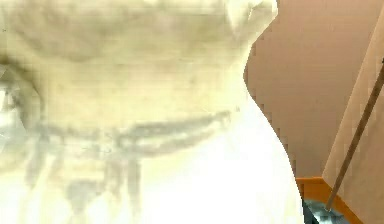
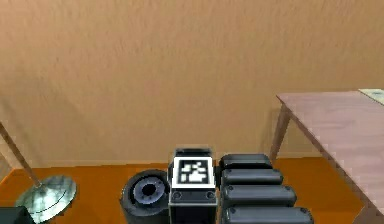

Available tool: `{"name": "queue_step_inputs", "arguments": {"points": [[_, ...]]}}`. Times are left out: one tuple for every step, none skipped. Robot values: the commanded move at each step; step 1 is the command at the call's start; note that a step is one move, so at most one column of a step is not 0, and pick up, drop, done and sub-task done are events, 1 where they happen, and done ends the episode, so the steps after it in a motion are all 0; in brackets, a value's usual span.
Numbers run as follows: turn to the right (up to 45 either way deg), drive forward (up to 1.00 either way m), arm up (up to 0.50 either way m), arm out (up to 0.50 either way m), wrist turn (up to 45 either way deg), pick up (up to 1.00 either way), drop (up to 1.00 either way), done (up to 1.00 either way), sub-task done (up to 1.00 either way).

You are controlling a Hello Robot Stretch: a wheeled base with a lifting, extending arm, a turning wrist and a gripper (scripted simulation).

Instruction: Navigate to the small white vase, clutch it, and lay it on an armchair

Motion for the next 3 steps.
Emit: {"name": "queue_step_inputs", "arguments": {"points": [[3.0, 0.0, 0.0, 0.0, 0.0, 0.0, 0.0, 0.0, 0.0], [-3.0, 0.0, 0.0, 0.0, 0.0, 0.0, 0.0, 0.0, 0.0], [3.0, 0.0, 0.0, 0.0, 0.0, 0.0, 0.0, 0.0, 0.0]]}}
